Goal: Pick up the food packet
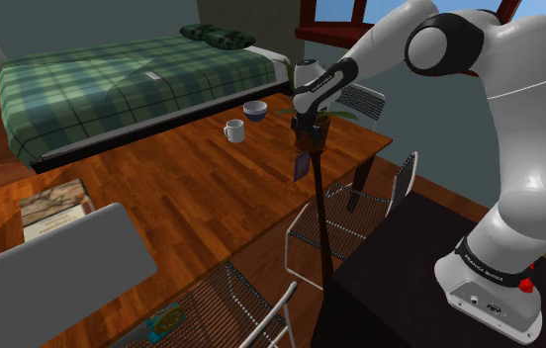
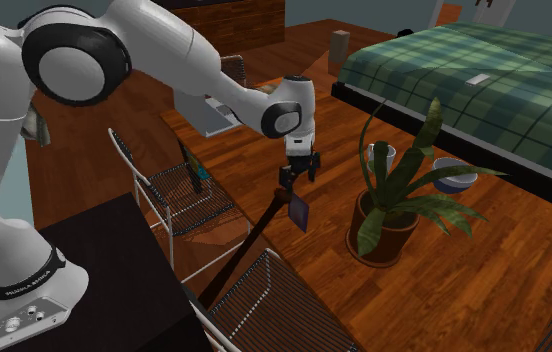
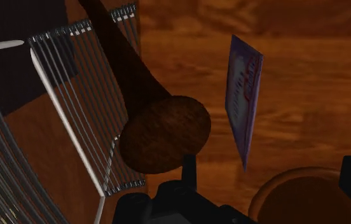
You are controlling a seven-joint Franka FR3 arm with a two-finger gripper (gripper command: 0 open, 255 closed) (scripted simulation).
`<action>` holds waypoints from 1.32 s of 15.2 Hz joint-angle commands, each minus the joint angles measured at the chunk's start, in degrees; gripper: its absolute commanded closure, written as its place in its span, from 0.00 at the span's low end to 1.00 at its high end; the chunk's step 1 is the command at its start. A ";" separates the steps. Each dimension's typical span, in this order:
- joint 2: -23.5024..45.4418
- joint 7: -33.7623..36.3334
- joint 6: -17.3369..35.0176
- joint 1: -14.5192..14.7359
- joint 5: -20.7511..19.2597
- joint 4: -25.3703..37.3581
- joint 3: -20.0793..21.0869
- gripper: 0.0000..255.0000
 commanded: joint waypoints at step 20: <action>9.55 2.39 5.10 0.08 0.74 3.93 -0.93 1.00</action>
